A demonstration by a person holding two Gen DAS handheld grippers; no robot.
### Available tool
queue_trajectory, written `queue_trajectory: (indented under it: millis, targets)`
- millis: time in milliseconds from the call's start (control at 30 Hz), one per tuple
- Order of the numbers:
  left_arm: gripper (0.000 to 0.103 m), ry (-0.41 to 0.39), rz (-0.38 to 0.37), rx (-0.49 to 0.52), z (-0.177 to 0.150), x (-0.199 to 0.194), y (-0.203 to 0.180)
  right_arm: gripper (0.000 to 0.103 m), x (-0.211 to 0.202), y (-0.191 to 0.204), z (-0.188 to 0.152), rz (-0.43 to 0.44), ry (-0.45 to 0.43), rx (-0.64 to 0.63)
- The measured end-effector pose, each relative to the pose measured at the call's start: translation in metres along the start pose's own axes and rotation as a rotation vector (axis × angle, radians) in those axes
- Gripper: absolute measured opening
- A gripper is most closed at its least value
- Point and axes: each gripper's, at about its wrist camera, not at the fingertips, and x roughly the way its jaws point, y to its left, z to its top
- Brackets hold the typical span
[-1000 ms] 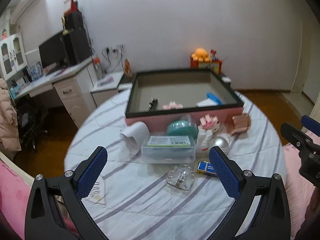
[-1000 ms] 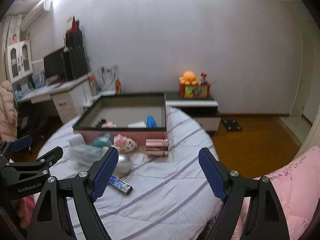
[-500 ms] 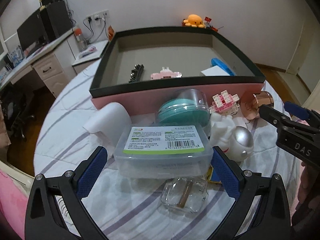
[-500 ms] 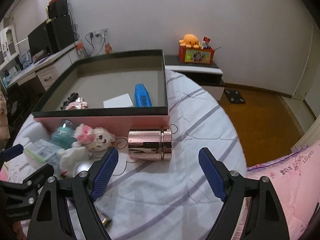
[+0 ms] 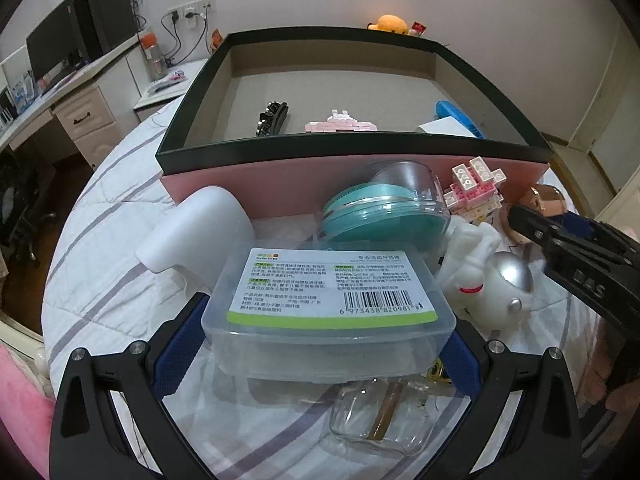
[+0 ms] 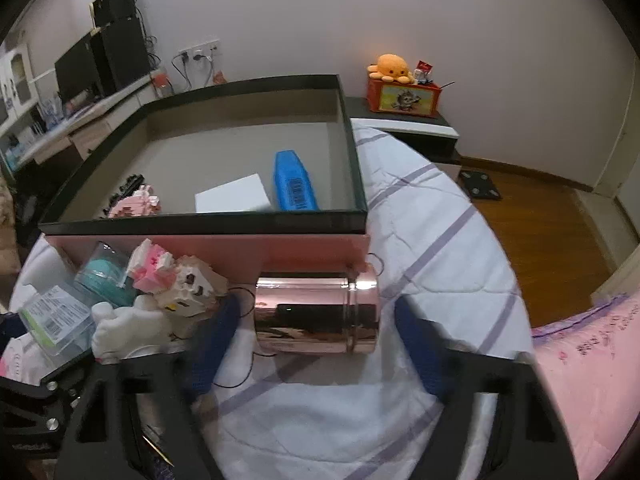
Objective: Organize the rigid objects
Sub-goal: 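Grasp the clear plastic box with left tool while right tool grasps rose-gold canister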
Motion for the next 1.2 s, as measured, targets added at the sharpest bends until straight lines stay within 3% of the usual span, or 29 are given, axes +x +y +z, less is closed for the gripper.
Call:
queue_trajectory:
  millis: [200, 300, 400, 700, 967, 1200]
  targets:
    - [0.103, 0.006, 0.007, -0.007, 0.0, 0.003, 0.001, 0.055, -0.024, -0.01, -0.024, 0.072, 0.032, -0.005]
    - [0.102, 0.006, 0.027, 0.006, 0.0, 0.006, -0.001, 0.055, -0.027, -0.011, -0.033, 0.063, 0.035, -0.003]
    - [0.093, -0.01, 0.026, 0.032, -0.003, 0.002, -0.004, 0.055, -0.028, -0.01, -0.033, 0.059, 0.033, -0.001]
    - [0.092, -0.013, 0.033, 0.045, -0.003, -0.008, -0.003, 0.055, -0.033, -0.013, -0.033, 0.075, 0.032, 0.013]
    - [0.093, -0.094, 0.069, 0.03, -0.005, -0.041, -0.001, 0.055, -0.064, -0.009, -0.036, 0.069, -0.042, -0.003]
    - [0.093, -0.214, 0.094, 0.013, -0.012, -0.094, 0.004, 0.055, -0.116, -0.003, -0.035, 0.061, -0.177, -0.023]
